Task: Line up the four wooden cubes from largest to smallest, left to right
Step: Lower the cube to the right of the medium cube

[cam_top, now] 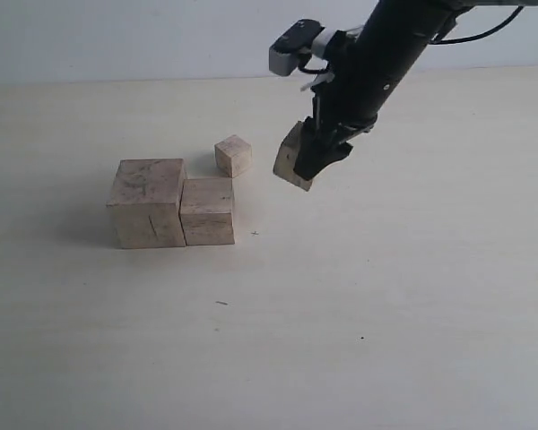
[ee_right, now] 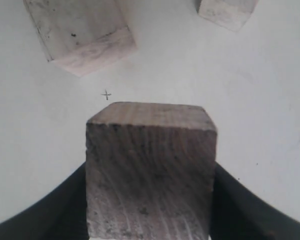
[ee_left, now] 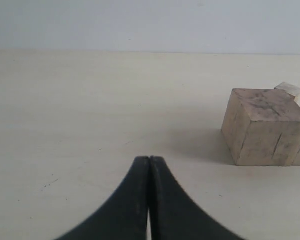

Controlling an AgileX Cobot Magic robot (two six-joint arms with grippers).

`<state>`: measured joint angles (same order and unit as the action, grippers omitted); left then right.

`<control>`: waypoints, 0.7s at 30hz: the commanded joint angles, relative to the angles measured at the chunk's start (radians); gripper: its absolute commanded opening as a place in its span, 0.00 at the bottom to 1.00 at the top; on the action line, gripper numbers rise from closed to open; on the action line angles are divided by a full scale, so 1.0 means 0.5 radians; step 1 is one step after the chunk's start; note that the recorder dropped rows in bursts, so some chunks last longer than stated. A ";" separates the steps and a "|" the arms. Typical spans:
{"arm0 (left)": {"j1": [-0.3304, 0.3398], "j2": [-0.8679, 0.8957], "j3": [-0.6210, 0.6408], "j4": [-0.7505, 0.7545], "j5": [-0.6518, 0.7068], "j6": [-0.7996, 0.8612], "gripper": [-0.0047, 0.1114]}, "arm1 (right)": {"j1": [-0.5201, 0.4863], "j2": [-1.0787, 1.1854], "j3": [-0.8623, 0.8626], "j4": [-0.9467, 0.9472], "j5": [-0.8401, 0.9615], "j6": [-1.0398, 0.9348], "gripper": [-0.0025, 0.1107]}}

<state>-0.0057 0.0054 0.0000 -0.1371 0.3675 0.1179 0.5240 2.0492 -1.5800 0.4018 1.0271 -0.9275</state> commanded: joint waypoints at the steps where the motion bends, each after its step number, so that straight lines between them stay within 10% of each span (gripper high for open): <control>1: -0.009 -0.011 0.000 0.001 -0.023 0.005 0.04 | 0.122 0.048 -0.011 -0.243 -0.177 -0.080 0.02; 21: -0.009 -0.011 0.000 0.001 -0.023 0.005 0.04 | 0.186 0.266 -0.025 0.015 -0.236 -0.870 0.02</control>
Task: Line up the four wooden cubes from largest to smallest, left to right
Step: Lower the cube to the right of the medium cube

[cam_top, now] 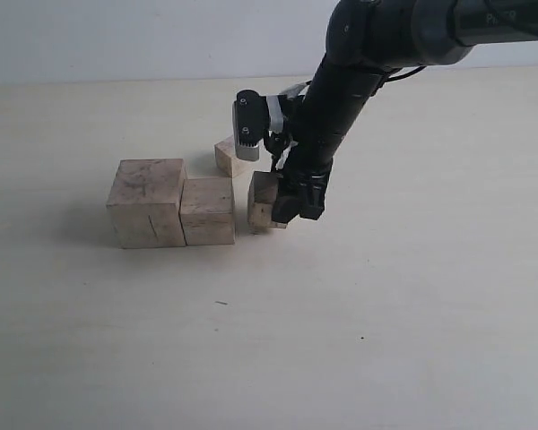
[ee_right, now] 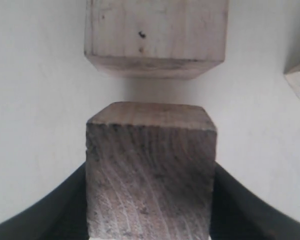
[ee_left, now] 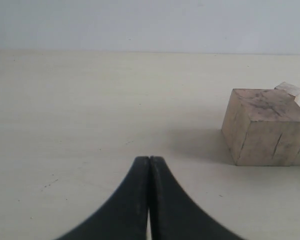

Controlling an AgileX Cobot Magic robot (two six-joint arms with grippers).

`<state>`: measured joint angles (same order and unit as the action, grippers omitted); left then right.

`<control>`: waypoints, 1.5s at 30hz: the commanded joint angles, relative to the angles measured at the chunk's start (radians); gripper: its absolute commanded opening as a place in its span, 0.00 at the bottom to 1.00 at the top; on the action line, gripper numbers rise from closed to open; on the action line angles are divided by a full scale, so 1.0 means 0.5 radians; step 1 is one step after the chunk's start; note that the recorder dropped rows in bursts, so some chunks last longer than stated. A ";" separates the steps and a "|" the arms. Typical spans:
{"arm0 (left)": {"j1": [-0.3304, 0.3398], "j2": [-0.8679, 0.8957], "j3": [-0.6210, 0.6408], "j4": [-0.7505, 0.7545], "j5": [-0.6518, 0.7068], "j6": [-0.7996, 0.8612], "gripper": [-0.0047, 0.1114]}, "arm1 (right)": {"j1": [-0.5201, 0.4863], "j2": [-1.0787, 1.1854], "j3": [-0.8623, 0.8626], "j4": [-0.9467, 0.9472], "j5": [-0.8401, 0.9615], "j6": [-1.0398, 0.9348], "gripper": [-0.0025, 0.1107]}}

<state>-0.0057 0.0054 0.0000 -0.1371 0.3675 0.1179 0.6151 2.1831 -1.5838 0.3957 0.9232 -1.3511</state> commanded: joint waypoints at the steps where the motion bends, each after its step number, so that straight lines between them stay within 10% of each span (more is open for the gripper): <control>1: -0.009 -0.011 0.000 0.001 -0.023 0.005 0.04 | 0.004 -0.002 -0.018 0.028 -0.028 -0.023 0.02; 30: -0.009 -0.011 0.000 0.001 -0.023 0.009 0.04 | 0.071 0.062 -0.018 -0.006 -0.082 0.103 0.03; 45: -0.009 -0.011 0.000 0.001 -0.023 0.009 0.04 | 0.071 0.062 -0.018 0.030 -0.129 0.107 0.57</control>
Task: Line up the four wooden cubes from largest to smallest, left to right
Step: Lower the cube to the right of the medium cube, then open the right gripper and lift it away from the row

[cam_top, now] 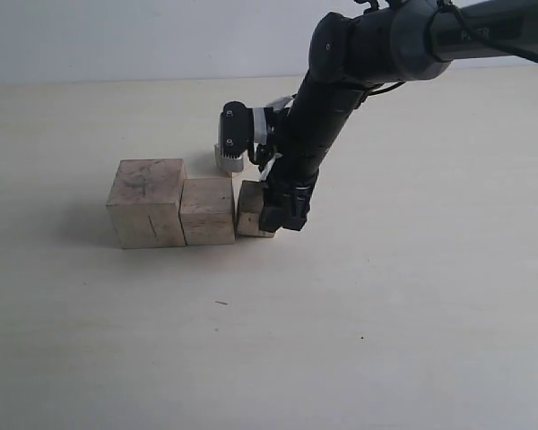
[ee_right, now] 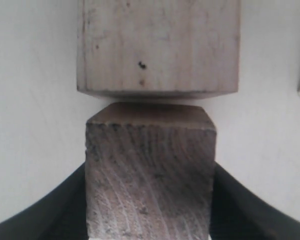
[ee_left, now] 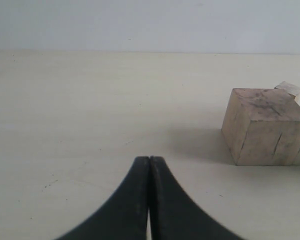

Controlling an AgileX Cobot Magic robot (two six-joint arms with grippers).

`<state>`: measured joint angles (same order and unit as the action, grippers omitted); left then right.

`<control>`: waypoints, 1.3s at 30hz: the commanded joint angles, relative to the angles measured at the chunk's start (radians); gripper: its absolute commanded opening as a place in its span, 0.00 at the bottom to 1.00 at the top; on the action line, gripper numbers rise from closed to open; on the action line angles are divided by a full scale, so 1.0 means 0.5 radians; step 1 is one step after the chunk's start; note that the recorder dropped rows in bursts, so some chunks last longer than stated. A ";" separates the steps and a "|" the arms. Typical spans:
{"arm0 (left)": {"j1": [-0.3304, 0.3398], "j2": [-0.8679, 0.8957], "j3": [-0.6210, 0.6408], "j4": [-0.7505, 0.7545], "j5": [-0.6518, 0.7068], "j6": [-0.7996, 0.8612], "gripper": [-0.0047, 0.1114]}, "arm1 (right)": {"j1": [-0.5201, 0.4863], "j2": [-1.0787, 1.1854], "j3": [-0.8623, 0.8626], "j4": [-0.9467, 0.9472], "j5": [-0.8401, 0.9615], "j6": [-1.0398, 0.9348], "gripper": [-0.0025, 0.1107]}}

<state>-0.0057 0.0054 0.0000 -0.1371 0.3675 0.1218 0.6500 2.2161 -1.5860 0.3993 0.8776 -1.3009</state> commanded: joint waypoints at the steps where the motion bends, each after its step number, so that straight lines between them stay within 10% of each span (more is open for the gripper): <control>1: -0.009 -0.011 0.000 0.001 -0.023 0.002 0.04 | 0.002 -0.004 -0.013 0.023 -0.038 0.006 0.58; 39: -0.009 -0.011 0.000 0.001 -0.023 0.002 0.04 | 0.002 -0.033 -0.013 -0.733 -0.101 1.280 0.60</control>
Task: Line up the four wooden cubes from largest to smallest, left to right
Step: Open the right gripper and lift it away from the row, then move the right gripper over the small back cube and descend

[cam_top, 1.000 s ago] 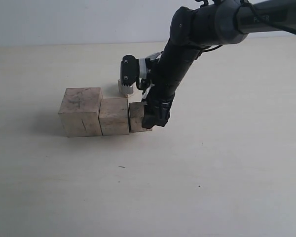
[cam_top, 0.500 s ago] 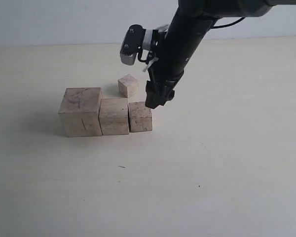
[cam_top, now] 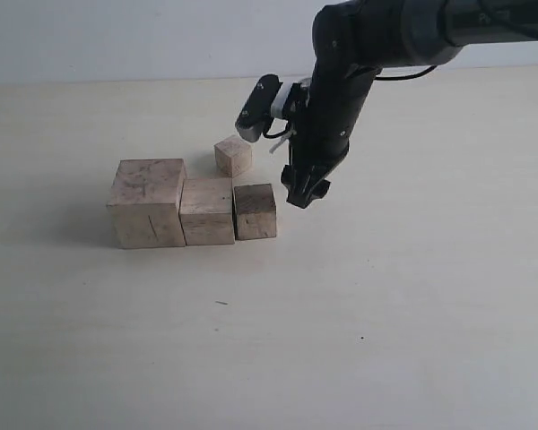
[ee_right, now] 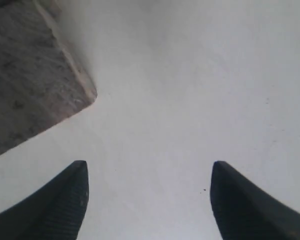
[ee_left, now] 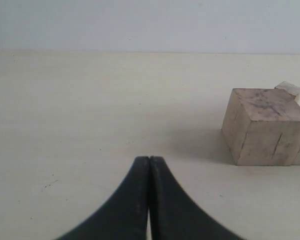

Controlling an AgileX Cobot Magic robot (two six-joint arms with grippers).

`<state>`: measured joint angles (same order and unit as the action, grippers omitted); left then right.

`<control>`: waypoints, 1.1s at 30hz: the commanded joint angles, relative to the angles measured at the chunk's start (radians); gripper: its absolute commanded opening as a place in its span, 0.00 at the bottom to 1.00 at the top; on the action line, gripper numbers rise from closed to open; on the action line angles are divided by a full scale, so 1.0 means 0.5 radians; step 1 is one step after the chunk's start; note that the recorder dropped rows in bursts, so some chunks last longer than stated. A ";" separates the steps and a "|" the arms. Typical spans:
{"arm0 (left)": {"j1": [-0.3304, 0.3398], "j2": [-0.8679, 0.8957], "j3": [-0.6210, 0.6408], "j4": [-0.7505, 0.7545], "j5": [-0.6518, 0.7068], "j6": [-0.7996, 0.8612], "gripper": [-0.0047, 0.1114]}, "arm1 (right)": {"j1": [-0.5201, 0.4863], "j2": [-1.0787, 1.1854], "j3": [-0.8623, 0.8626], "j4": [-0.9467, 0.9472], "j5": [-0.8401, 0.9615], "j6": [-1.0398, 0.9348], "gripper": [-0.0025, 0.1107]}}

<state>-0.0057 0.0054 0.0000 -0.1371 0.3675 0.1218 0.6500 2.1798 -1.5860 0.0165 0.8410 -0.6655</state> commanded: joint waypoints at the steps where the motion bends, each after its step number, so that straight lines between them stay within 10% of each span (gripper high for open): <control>1: -0.009 -0.011 0.000 0.001 -0.023 0.002 0.04 | 0.002 0.044 -0.013 0.059 -0.027 0.009 0.60; 14: -0.009 -0.011 0.000 0.001 -0.023 0.002 0.04 | 0.002 0.044 -0.013 0.365 -0.056 0.005 0.60; 25: -0.009 -0.011 0.000 0.001 -0.023 0.002 0.04 | 0.002 -0.073 -0.013 -0.336 -0.058 0.339 0.56; 33: -0.009 -0.011 0.000 0.001 -0.023 0.002 0.04 | 0.002 -0.154 -0.013 -0.495 -0.426 1.025 0.18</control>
<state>-0.0057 0.0054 0.0000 -0.1371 0.3675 0.1218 0.6500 2.1138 -1.5860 -0.2297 0.6844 -0.2453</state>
